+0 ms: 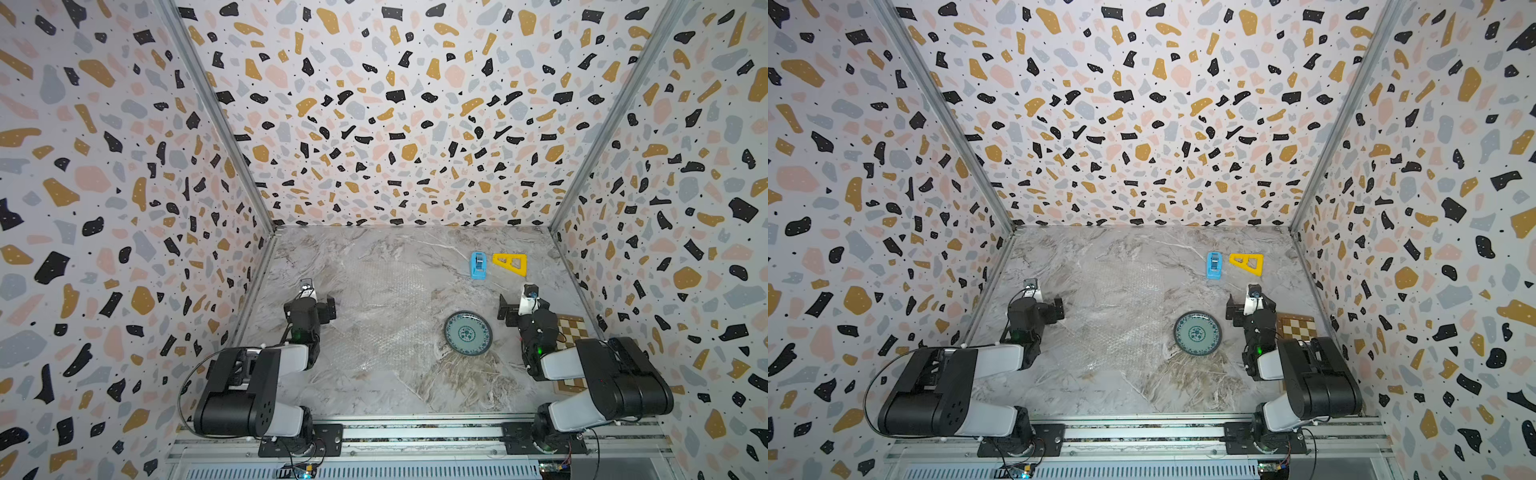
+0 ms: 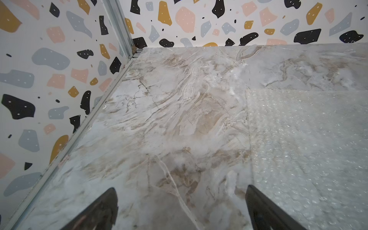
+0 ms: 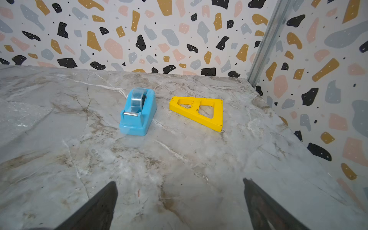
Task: Wrap dinner plates in bubble wrap
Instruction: Pick up the plate at the center of the board.
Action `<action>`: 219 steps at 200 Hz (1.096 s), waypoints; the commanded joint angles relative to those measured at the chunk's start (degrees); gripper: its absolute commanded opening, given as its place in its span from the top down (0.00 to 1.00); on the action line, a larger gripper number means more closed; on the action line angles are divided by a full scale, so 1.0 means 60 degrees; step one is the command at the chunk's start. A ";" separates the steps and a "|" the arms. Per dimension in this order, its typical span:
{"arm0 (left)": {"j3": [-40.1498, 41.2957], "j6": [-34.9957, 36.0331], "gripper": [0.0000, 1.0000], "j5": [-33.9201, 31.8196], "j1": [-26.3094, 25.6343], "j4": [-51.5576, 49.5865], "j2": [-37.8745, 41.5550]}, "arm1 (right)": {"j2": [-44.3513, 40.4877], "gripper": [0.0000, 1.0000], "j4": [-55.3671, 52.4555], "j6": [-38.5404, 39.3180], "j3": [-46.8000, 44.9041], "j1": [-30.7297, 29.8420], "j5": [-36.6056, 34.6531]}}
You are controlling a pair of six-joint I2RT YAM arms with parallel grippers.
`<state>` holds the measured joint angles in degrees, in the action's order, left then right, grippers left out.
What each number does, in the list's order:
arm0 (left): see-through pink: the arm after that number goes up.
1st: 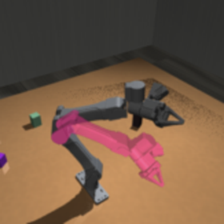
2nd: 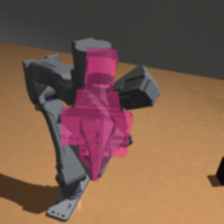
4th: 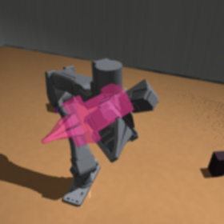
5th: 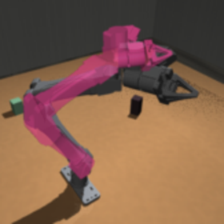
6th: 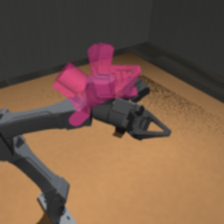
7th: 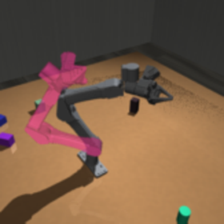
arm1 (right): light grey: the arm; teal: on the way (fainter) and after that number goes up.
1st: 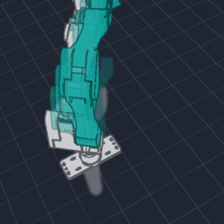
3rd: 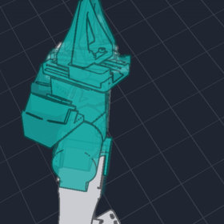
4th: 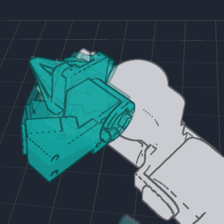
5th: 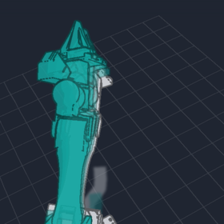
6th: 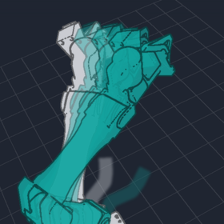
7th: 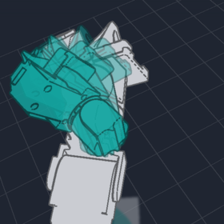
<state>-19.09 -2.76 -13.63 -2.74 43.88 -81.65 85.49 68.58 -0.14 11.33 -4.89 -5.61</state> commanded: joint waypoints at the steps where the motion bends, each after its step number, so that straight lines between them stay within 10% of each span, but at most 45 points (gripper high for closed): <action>1: 0.0106 -0.0075 0.01 -0.0058 -0.0041 0.0421 0.0151 | -0.0155 0.00 0.0086 -0.0026 0.0155 0.0012 0.0062; 197: 0.0088 -0.0024 0.01 -0.0060 -0.0041 0.0503 0.0218 | -0.0185 0.00 0.0072 -0.0093 0.0164 0.0148 0.0313; 219: -0.1190 -0.0023 0.01 0.0042 -0.0041 -0.2581 0.1150 | -0.0993 0.00 -0.2244 -0.0104 0.1195 0.0331 0.0781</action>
<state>-19.79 -2.76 -13.61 -2.74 40.64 -80.12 84.93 66.85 -0.19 11.86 -4.14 -4.16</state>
